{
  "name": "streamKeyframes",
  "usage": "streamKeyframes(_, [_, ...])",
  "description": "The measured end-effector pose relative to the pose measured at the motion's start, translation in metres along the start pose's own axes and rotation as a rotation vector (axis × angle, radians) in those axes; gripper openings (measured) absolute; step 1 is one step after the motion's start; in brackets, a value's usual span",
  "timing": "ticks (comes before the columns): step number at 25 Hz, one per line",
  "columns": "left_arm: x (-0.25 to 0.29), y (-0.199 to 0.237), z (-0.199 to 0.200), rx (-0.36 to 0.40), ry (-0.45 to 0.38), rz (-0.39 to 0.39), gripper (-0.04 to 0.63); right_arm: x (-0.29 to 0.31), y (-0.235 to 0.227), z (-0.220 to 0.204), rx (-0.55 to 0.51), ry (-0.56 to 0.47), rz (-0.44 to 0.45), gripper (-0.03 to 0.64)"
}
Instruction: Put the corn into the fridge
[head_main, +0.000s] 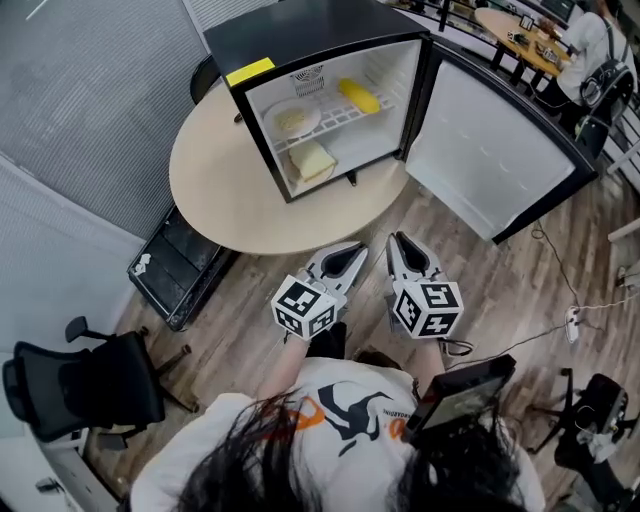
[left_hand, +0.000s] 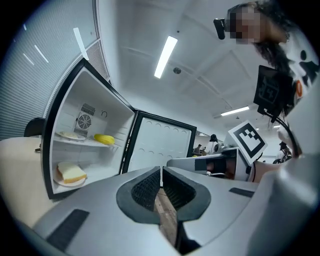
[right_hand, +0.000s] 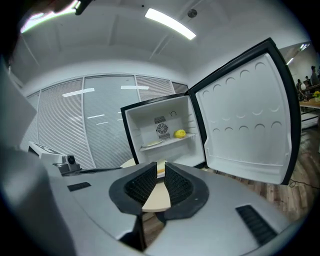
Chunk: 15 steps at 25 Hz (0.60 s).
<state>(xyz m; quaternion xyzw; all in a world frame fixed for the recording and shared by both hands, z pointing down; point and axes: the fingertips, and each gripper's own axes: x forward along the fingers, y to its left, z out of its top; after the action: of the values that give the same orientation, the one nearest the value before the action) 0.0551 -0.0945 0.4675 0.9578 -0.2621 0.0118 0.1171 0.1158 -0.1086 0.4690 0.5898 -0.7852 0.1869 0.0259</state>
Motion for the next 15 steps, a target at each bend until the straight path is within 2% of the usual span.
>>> streamKeyframes(9, [-0.023,-0.065,-0.025,-0.012,0.026,0.045,0.012,-0.057,0.015,-0.027,-0.001,0.034,0.081,0.051])
streamKeyframes(15, [-0.035,-0.087,-0.030,0.006,0.041,0.043,0.012,-0.078,0.025,-0.039,0.007,0.036,0.101,0.049])
